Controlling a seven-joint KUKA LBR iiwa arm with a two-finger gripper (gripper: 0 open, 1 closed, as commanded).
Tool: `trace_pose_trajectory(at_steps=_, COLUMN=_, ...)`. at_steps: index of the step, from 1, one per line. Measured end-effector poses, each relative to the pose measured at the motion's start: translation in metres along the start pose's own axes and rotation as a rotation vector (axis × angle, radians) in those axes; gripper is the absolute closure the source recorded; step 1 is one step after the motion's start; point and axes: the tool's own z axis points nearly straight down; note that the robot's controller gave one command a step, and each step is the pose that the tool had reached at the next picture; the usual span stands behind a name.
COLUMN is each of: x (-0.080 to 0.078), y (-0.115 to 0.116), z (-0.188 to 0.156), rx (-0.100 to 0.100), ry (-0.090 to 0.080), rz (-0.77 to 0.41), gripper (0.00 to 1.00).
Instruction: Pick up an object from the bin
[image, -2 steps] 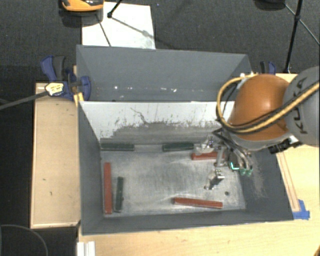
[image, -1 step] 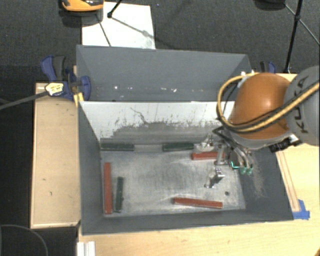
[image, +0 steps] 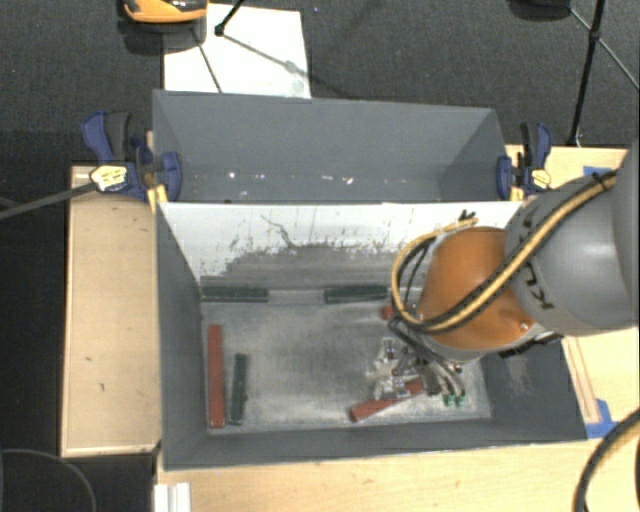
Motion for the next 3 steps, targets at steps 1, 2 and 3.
trace_pose_trajectory(at_steps=1, x=-0.005, y=0.000, z=-0.003, rx=0.000, ry=-0.018, rz=0.001, gripper=0.00)
trace_pose_trajectory(at_steps=2, x=-0.005, y=0.000, z=-0.003, rx=0.000, ry=-0.018, rz=0.001, gripper=0.00)
trace_pose_trajectory(at_steps=3, x=-0.011, y=-0.042, z=-0.052, rx=-0.001, ry=0.004, rz=0.021, gripper=0.00)
